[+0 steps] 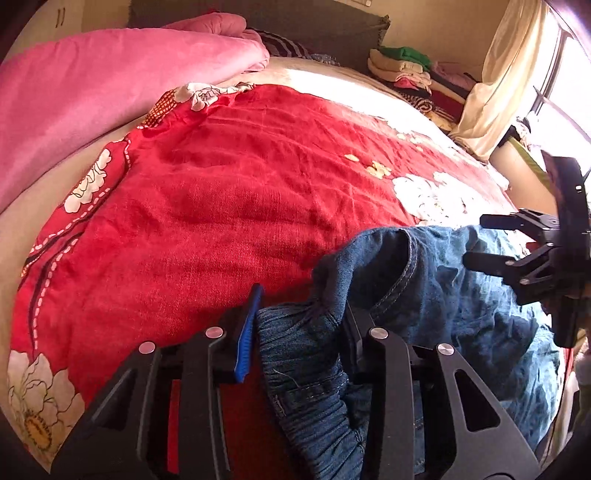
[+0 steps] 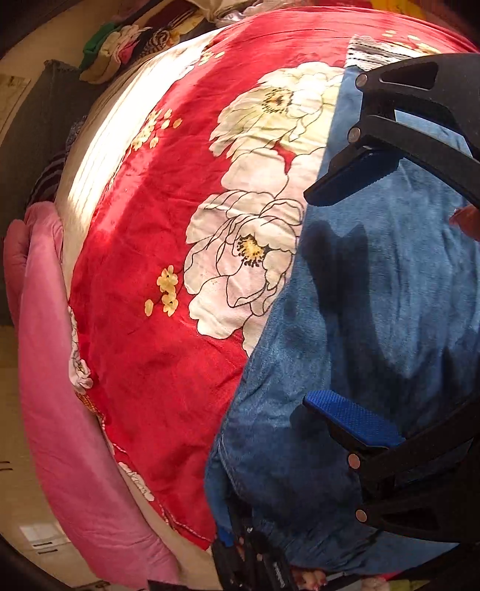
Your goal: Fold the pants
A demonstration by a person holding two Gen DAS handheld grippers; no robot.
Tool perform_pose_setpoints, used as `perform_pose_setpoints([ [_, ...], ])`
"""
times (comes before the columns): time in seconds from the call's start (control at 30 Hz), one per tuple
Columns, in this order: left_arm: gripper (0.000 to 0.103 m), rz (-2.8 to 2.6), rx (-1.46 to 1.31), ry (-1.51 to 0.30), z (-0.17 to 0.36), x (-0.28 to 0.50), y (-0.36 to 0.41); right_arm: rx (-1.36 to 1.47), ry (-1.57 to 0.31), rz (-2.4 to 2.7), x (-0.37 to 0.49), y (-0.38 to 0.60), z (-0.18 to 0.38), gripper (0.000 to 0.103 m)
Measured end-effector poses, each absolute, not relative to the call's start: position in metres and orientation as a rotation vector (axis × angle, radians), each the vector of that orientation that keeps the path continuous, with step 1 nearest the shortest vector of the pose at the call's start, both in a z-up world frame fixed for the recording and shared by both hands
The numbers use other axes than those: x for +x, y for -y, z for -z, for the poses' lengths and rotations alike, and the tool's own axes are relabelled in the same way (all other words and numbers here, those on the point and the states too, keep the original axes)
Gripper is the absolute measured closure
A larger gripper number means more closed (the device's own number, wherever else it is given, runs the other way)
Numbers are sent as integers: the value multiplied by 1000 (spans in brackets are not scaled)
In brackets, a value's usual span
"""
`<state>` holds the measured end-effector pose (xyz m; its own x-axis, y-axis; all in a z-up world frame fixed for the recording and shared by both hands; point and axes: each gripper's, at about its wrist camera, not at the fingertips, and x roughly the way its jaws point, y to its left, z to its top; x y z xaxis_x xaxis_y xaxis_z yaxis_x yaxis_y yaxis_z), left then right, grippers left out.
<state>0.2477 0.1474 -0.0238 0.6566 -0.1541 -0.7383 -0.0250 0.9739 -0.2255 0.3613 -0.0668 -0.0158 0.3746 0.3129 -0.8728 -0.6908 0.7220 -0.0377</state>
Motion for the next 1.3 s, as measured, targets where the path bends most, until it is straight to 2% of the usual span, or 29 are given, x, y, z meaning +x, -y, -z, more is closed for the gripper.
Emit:
perform_pose_setpoints([
  [0.13, 74, 102, -232, -813, 12, 243, -149, -528, -988, -747, 370, 46, 27, 5],
  [0.17, 75, 107, -234, -804, 9, 242, -149, -541, -996, -768, 372, 42, 30, 6],
  [0.2, 75, 116, -237, -799, 7, 241, -149, -548, -998, -787, 374, 39, 33, 11],
  [0.23, 75, 121, -235, -796, 6, 241, -149, -550, -1002, -814, 374, 35, 35, 20],
  [0.27, 75, 122, -232, -792, 5, 240, -148, -551, -1012, -847, 373, 31, 37, 39],
  [0.3, 75, 124, -231, -792, 5, 241, -148, -550, -1015, -872, 371, 29, 38, 52],
  [0.33, 75, 123, -230, -793, 5, 240, -147, -546, -1008, -889, 368, 28, 36, 60],
  [0.37, 75, 119, -228, -793, 6, 241, -148, -532, -1006, -909, 364, 28, 34, 79],
  [0.4, 75, 118, -228, -793, 6, 241, -148, -508, -1000, -921, 360, 30, 30, 88],
  [0.47, 75, 118, -229, -786, 5, 240, -148, -471, -980, -895, 354, 37, 21, 95],
  [0.7, 75, 140, -187, -713, -19, 219, -140, -285, -885, -851, 318, 80, -33, 96],
  [0.93, 74, 185, -85, -624, -46, 166, -117, -232, -797, -869, 245, 115, -73, 96],
  [1.13, 74, 207, -25, -643, -36, 105, -99, -205, -805, -911, 164, 139, -66, 96],
  [1.3, 74, 207, -1, -746, -8, 71, -95, -217, -887, -943, 111, 142, -33, 95],
])
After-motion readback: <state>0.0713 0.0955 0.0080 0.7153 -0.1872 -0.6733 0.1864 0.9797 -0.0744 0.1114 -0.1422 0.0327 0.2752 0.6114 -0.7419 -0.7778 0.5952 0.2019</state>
